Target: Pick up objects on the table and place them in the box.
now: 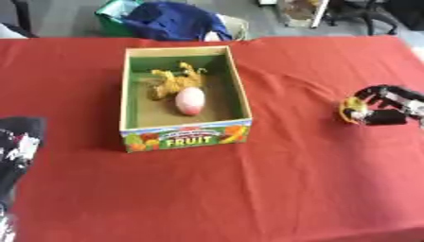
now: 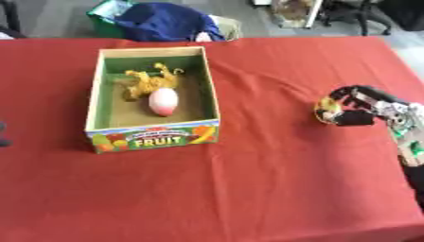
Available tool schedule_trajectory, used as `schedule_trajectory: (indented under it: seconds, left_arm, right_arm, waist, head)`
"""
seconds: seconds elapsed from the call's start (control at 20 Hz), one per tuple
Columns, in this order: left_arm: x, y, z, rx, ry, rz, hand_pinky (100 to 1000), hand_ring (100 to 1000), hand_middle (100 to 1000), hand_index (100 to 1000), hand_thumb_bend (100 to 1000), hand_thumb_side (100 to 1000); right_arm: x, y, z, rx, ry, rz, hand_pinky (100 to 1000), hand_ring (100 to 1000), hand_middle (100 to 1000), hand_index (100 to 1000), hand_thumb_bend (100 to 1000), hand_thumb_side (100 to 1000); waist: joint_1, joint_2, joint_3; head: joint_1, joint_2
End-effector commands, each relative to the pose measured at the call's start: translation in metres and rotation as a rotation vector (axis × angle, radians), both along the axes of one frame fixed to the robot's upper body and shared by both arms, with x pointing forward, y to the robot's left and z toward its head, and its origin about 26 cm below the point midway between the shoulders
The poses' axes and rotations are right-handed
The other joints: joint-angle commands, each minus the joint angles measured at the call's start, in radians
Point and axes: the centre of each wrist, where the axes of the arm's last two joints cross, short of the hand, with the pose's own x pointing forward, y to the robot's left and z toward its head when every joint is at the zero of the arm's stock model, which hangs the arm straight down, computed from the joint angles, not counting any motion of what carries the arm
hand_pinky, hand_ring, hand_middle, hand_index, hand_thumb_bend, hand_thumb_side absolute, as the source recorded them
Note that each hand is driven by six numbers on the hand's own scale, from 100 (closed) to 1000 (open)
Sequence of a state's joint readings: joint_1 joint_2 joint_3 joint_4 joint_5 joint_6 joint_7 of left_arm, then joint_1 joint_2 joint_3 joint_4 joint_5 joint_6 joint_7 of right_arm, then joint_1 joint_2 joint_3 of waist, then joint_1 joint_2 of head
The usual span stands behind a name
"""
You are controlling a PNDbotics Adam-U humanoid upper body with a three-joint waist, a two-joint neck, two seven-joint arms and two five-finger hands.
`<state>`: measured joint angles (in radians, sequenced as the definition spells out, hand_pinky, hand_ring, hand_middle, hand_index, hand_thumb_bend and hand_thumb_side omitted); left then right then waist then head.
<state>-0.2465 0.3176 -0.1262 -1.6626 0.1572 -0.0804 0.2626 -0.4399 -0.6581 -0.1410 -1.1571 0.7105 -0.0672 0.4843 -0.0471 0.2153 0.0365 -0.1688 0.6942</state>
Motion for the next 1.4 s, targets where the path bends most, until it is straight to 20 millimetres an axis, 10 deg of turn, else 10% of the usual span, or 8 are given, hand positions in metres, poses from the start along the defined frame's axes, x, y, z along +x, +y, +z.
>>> schedule_trajectory:
  seconds: [0.05,0.35,0.65,0.8,1.4]
  left_arm:
    - [0.0,0.006,0.009,0.02,-0.028,0.009,558,686,512,622,552,424]
    - [0.0,0.005,0.009,0.02,-0.028,0.009,558,686,512,622,551,424]
    - [0.0,0.005,0.009,0.019,-0.028,0.008,559,686,512,622,550,424]
    - [0.0,0.005,0.008,0.019,-0.027,0.009,559,686,512,623,549,423]
    - [0.0,0.005,0.008,0.019,-0.027,0.008,559,685,513,623,548,424]
  right_arm:
    - [-0.002,-0.013,0.018,-0.074,-0.001,-0.037,827,857,858,901,369,579]
    - [-0.001,-0.012,0.016,-0.145,-0.01,-0.086,823,844,820,868,342,358]
    - [0.0,-0.009,0.018,-0.19,-0.066,-0.108,803,800,710,791,242,339]
    - [0.001,-0.008,0.02,-0.202,-0.121,-0.122,773,749,559,678,104,288]
    - [0.004,-0.001,0.022,-0.174,-0.3,-0.115,645,552,265,318,100,209]
  waist:
    - [0.0,-0.015,-0.001]
    - [-0.002,-0.016,0.0]
    - [-0.002,-0.016,0.0]
    - [-0.002,-0.016,0.001]
    - [-0.003,-0.014,0.004]
  head:
    - [0.0,0.006]
    - [0.0,0.006]
    - [-0.001,0.006]
    - [-0.001,0.007]
    - [-0.001,0.007]
